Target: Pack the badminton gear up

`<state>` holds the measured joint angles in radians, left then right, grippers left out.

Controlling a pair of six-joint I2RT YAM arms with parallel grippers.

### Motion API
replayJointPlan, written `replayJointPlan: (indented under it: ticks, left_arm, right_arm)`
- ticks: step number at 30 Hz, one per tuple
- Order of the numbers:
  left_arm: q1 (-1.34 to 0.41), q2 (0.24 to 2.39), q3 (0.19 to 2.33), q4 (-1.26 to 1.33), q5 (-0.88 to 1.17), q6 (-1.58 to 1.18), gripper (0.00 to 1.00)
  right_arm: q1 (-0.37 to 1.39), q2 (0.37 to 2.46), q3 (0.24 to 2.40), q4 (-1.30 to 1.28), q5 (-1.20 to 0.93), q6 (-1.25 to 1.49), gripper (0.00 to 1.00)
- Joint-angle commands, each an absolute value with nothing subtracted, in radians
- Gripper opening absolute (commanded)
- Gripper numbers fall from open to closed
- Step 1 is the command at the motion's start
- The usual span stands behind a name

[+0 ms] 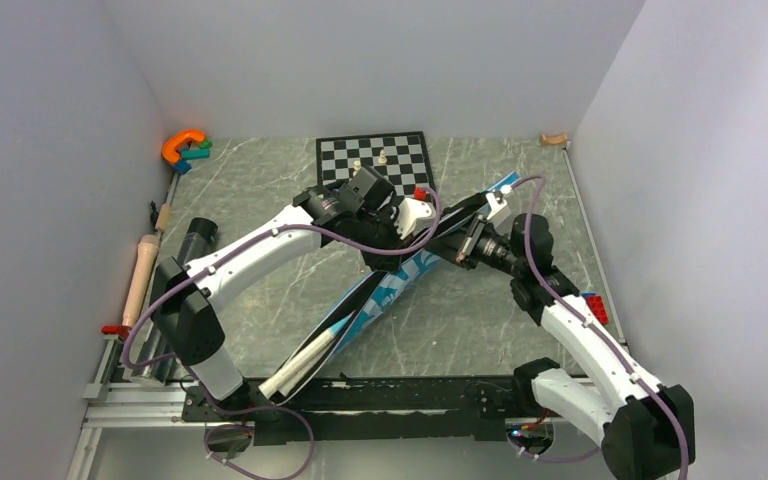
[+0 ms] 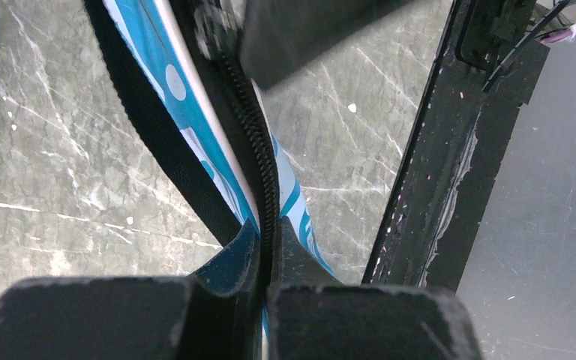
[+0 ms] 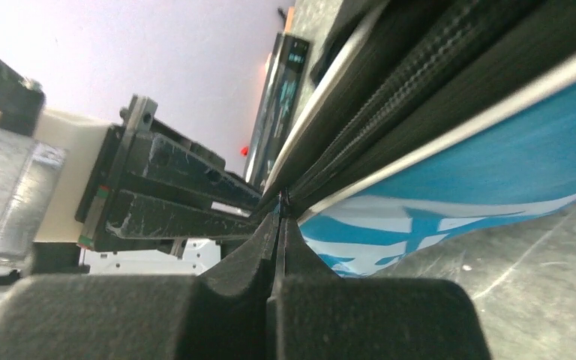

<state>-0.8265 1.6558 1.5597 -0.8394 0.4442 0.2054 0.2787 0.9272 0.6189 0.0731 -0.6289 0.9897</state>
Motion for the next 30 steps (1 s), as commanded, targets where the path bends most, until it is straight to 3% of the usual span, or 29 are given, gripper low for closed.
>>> replayJointPlan:
  ticks: [1, 5, 8, 11, 14, 23, 30]
  left_arm:
    - [-0.840, 1.659, 1.633, -0.757, 0.466, 0.216, 0.00]
    - [-0.840, 1.676, 1.644, -0.757, 0.463, 0.209, 0.02]
    - [-0.840, 1.682, 1.645, -0.764, 0.487, 0.206, 0.19]
    - [-0.834, 1.671, 1.622, -0.758, 0.527, 0.196, 0.54]
    - [-0.817, 1.651, 1.594, -0.750, 0.584, 0.189, 0.71]
    - [-0.675, 1.676, 1.676, -0.743, 0.744, 0.156, 0.75]
    - [-0.677, 1.816, 1.802, -0.729, 0.742, 0.079, 0.70]
  right_arm:
    - [0.427, 0.960, 0.600, 0.205, -0.576, 1.053, 0.00]
    - [0.544, 0.998, 0.603, 0.211, -0.511, 1.050, 0.00]
    - [0.561, 0.977, 0.597, 0.174, -0.473, 1.039, 0.00]
    - [0.561, 0.959, 0.594, 0.135, -0.450, 1.020, 0.00]
    - [0.561, 0.967, 0.579, 0.141, -0.452, 1.025, 0.00]
    - [0.582, 0.979, 0.573, 0.141, -0.432, 1.014, 0.00]
    - [0.633, 0.990, 0.599, 0.133, -0.380, 1.001, 0.00]
